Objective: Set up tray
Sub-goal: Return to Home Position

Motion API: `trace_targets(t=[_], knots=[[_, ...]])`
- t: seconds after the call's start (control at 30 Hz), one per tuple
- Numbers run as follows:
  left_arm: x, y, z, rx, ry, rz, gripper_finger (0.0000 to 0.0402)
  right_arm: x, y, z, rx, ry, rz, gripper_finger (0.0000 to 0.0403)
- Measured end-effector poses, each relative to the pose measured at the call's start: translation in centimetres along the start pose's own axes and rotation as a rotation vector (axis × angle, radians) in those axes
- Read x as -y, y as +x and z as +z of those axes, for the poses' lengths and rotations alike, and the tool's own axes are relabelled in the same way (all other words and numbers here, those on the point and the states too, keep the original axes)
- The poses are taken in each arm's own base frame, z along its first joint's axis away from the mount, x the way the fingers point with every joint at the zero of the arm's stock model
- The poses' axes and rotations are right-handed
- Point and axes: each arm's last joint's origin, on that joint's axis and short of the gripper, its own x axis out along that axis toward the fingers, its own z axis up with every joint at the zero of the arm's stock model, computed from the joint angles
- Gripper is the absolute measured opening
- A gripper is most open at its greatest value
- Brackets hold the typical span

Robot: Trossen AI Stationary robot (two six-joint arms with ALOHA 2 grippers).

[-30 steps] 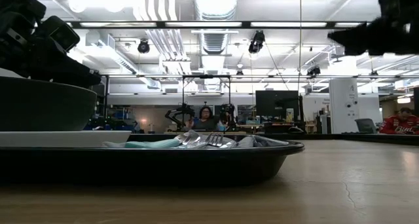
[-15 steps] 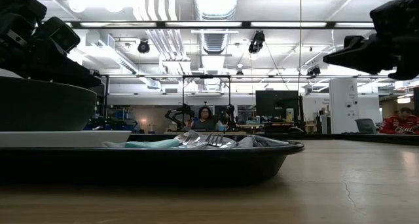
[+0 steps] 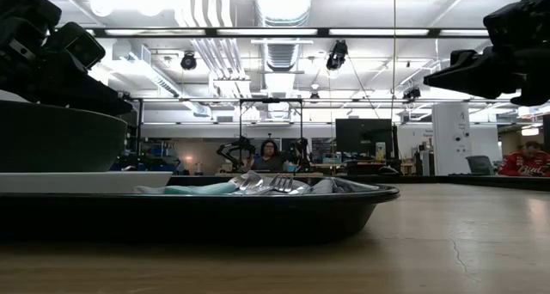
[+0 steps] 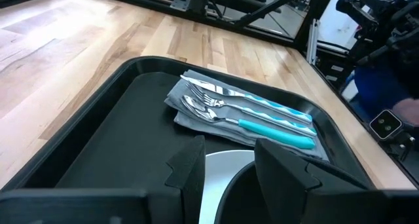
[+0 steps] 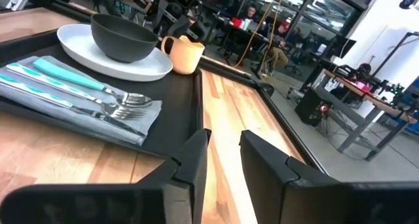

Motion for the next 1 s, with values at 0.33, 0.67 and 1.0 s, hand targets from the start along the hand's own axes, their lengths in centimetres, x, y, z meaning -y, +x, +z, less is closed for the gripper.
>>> trace_targets(t=[0.33,0.67,1.0], knots=[[-0.01,0.00,-0.01,0.000,0.000,0.001,0.0115,0.00,0.00,0.01,0.001,0.000,0.000,0.0068],[0.00,0.00,0.01,0.000,0.000,0.000,0.0115,0.01,-0.01,0.02,0.001,-0.003,-0.001,0.0081],[0.00,0.00,0.01,0.000,0.000,0.000,0.0115,0.01,-0.01,0.02,0.001,-0.003,-0.001,0.0082]])
